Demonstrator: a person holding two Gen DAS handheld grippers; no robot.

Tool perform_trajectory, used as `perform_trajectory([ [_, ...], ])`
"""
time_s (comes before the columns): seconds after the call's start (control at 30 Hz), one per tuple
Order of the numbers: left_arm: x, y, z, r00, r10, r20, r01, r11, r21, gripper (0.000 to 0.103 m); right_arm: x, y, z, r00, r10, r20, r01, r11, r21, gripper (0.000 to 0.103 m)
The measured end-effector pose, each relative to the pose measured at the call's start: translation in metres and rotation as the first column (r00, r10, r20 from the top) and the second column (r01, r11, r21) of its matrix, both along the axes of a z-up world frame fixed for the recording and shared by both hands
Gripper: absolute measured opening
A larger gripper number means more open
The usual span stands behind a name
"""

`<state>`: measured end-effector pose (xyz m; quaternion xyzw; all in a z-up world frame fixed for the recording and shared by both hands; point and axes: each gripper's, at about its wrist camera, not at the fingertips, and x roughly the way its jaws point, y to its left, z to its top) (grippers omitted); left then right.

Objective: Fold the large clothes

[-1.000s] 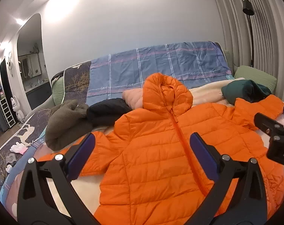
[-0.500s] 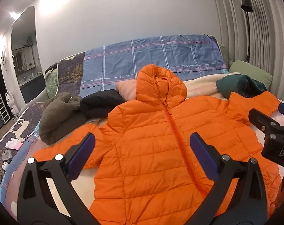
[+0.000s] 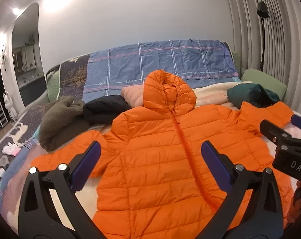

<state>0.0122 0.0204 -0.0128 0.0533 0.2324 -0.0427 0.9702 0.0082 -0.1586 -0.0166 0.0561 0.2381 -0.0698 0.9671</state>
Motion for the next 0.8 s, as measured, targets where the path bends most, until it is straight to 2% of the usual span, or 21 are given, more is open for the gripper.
perform_trajectory([
  [0.07,0.0,0.003,0.0,1.0,0.001,-0.004,-0.001,1.0,-0.017,0.101,0.0,0.0,-0.001,1.0,0.0,0.0,0.0,1.0,-0.002,0.102],
  [0.23,0.0,0.003,0.0,1.0,0.01,0.002,-0.01,1.0,-0.002,0.101,0.0,0.0,-0.001,1.0,0.002,-0.001,-0.002,1.0,-0.011,0.102],
  [0.8,0.005,-0.006,0.003,0.999,-0.049,0.002,0.049,0.999,0.018,0.101,0.001,-0.005,0.004,1.0,-0.007,0.028,0.007,1.0,-0.004,0.102],
])
